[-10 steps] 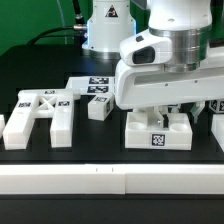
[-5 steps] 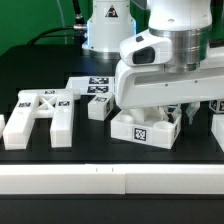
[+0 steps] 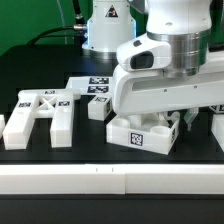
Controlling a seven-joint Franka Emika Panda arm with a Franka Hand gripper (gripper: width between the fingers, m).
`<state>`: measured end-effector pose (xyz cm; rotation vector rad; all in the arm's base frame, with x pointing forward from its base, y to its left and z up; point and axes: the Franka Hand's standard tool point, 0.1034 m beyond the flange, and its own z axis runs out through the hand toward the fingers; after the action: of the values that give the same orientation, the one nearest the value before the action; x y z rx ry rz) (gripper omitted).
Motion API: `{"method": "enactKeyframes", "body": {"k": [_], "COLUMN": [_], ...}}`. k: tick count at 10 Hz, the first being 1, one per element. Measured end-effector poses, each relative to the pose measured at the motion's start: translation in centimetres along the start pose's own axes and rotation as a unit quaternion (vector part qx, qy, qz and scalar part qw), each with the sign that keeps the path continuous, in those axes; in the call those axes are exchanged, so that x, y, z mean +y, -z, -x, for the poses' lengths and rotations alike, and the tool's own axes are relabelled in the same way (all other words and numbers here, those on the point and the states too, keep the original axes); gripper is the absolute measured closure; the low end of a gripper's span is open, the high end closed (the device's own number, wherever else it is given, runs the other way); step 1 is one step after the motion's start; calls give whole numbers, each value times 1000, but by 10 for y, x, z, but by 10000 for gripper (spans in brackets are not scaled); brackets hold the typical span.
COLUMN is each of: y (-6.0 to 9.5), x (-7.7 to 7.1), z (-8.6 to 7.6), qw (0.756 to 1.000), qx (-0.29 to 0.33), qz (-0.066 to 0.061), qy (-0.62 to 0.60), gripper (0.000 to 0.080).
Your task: Assemble chair
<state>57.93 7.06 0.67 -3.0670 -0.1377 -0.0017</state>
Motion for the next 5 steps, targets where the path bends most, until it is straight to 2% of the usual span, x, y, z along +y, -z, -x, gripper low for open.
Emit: {"method": "enactKeyframes", "body": {"k": [3, 5], "y": [0, 0], "x": [0, -4], "z": [-26, -29], "qw": [998, 998], "qx": [10, 13], "qz": [-2, -3], "qy": [55, 57], "gripper": [684, 694]}}
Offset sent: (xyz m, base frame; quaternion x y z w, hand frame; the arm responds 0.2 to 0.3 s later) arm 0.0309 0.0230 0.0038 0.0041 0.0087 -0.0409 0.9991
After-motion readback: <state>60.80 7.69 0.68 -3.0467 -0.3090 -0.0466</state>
